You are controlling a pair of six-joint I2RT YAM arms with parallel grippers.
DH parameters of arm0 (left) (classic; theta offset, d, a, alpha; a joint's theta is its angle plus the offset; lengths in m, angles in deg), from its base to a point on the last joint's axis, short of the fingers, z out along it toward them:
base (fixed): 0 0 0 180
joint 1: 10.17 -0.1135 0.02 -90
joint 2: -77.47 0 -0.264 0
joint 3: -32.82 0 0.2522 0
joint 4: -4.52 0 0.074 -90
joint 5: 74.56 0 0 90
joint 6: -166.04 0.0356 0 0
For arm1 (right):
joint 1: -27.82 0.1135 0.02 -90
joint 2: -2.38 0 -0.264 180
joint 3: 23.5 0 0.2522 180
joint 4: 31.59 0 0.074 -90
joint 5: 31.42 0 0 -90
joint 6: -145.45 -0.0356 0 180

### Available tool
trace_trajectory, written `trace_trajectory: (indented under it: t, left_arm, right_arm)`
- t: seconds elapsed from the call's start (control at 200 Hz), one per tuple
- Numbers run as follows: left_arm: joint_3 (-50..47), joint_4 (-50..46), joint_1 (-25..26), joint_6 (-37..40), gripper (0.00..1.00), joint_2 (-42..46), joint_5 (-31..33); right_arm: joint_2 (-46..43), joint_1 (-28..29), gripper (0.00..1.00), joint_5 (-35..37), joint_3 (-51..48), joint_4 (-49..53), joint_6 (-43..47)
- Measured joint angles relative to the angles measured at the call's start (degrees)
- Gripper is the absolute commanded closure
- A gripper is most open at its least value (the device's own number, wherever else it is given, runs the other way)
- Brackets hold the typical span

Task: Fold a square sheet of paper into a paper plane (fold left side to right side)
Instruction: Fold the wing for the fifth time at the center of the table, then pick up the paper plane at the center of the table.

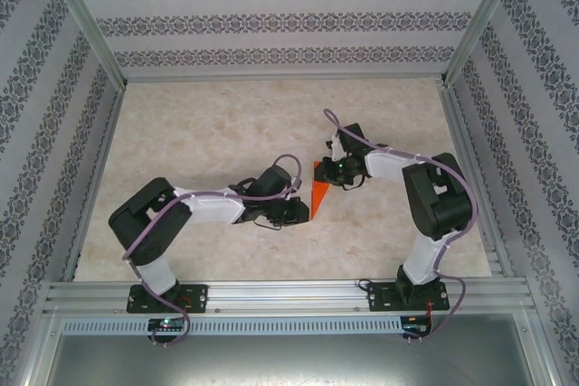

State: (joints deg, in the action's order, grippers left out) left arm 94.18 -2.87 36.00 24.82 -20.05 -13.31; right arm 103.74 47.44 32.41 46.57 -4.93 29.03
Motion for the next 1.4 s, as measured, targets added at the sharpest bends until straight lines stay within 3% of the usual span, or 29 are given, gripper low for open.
trace_trajectory:
  t: [0.175,0.365,0.515,0.679,0.939,1.179,1.399]
  left_arm:
    - [0.0,-3.45,-0.24,2.89,0.63,6.54,6.95]
    - [0.0,-10.12,-1.4,5.81,0.44,13.53,20.76]
    - [0.26,-13.53,-1.68,7.69,0.39,17.25,30.27]
    - [0.72,-15.61,-1.68,9.62,0.36,17.9,35.04]
    - [0.57,-16.74,-1.68,10.56,0.35,18.86,36.48]
    - [-0.28,-17.75,-1.68,10.75,0.34,21.14,36.96]
    - [-0.44,-20.13,-1.68,11.63,0.33,23.08,40.0]
  right_arm:
    - [-13.46,0.04,0.52,5.27,-0.63,1.6,-0.22]
    - [-25.51,4.81,0.4,18.45,-3.89,6.86,-2.62]
    - [-26.12,10.03,0.39,24.92,-8.72,8.7,-7.26]
    - [-19.85,13.94,0.4,28.15,-8.44,9.86,-10.62]
    - [-9.73,15.43,0.55,28.85,-5.38,8.52,-13.29]
    - [-6.71,16.02,1.0,28.85,-3.52,7.76,-14.03]
    - [-13.29,18.14,1.0,28.61,-3.17,8.79,-11.52]
